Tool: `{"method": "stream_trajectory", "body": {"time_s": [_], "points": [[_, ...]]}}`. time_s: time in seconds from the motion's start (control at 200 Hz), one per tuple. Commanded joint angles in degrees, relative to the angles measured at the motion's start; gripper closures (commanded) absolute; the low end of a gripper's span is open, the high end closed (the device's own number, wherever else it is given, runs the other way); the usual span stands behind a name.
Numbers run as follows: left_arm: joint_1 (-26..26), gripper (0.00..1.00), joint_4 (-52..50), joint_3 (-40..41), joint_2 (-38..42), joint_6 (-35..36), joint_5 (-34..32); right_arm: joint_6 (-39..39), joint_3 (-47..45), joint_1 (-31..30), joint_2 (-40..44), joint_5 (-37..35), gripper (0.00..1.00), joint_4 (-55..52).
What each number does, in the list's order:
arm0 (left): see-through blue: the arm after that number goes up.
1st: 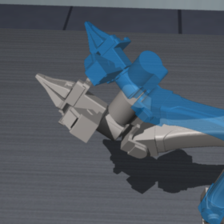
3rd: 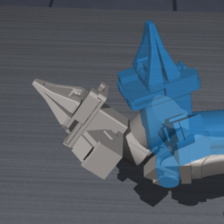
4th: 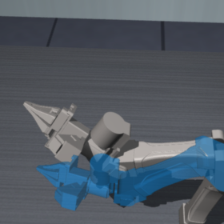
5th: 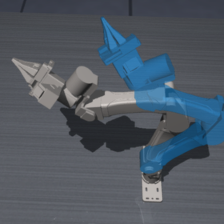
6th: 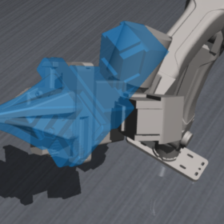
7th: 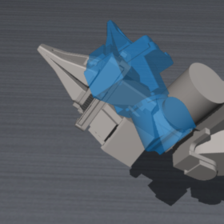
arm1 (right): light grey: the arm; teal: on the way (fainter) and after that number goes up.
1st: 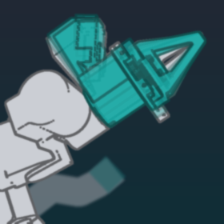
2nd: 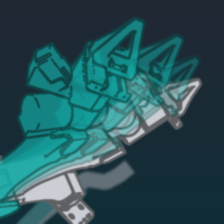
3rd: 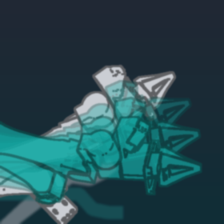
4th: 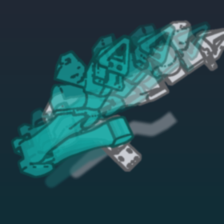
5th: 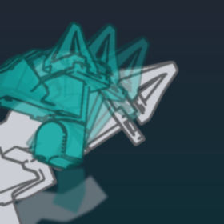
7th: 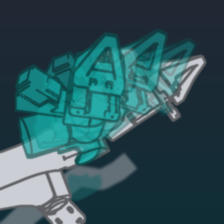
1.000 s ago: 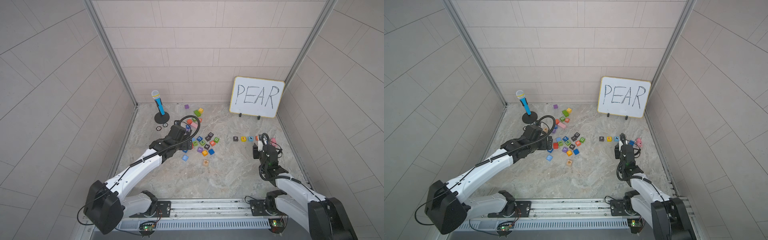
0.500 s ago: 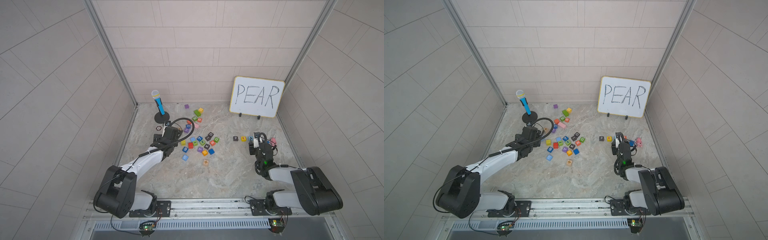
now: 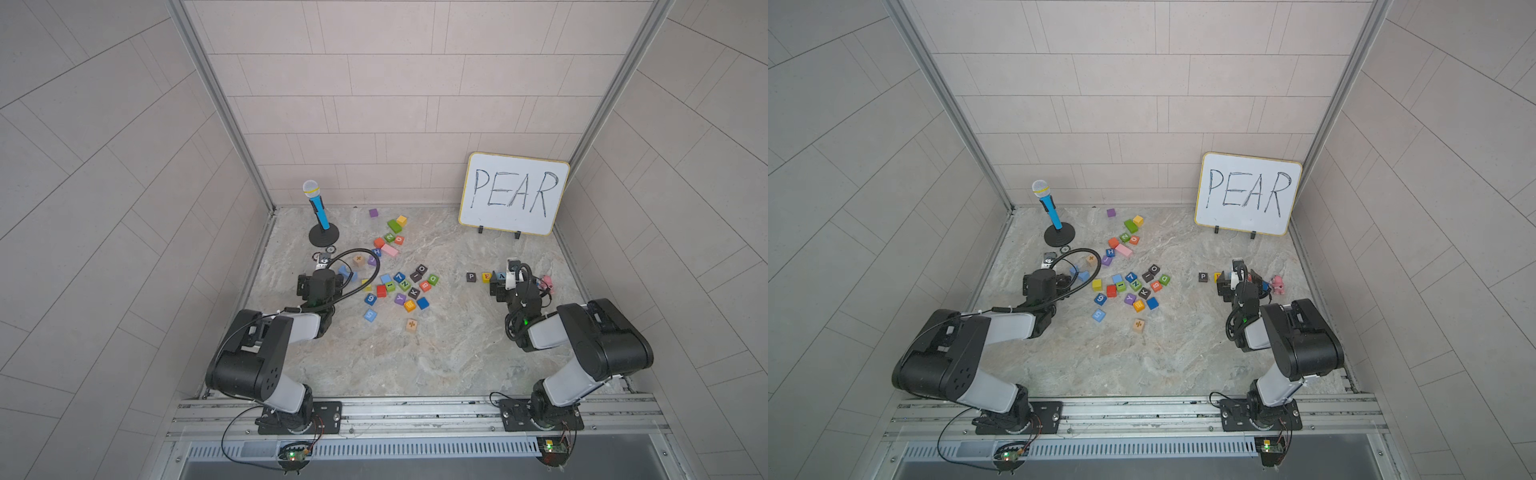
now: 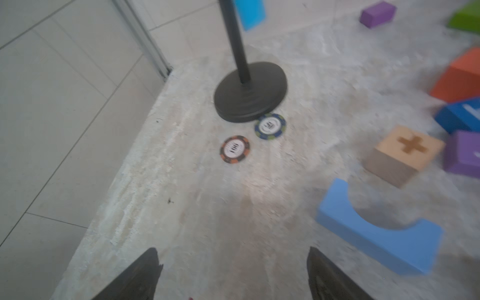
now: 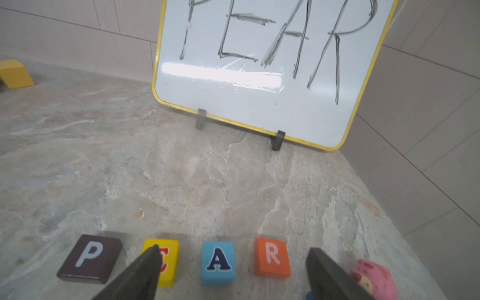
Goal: Spell the uppercase word “pear” with letter blocks
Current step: Reset both arms
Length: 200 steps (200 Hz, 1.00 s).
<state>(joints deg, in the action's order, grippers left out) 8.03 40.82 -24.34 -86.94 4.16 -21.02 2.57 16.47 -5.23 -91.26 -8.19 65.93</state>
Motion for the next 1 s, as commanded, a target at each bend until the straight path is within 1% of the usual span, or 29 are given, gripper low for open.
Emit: {"method": "stream_trajectory", "body": {"time_s": [0.0, 0.04, 0.105, 0.23, 0.44, 0.775, 0.996], "points": [[-2.4, 0.09, 9.9, 1.4, -2.8, -3.7, 4.5, 0.0, 1.7, 0.1, 1.1, 0.4, 0.00, -5.6], [-2.6, 0.08, 9.3, 1.4, -2.7, -4.0, 5.2, 0.0, 2.6, -0.1, 1.2, -0.6, 0.00, -7.1], [-2.7, 0.05, 9.8, 1.4, -2.8, -4.1, 5.3, -0.6, 2.4, -0.5, 1.0, -3.7, 0.00, -6.4], [-4.0, 0.00, 11.2, 1.3, -3.8, -4.4, 7.7, -0.7, 2.3, -0.6, 1.0, -3.9, 0.00, -6.3], [-5.2, 0.00, 9.9, 0.4, -4.2, -5.2, 9.7, -0.9, 3.3, -0.4, 1.0, -3.4, 0.00, -8.3], [-5.3, 0.00, 9.7, 0.3, -4.4, -5.3, 9.9, -1.9, 4.6, 1.3, 1.0, 0.6, 0.00, -10.9], [-5.3, 0.00, 9.9, 0.4, -4.3, -5.3, 9.9, -2.0, 4.7, 1.5, 1.1, 1.1, 0.00, -11.3]]}}
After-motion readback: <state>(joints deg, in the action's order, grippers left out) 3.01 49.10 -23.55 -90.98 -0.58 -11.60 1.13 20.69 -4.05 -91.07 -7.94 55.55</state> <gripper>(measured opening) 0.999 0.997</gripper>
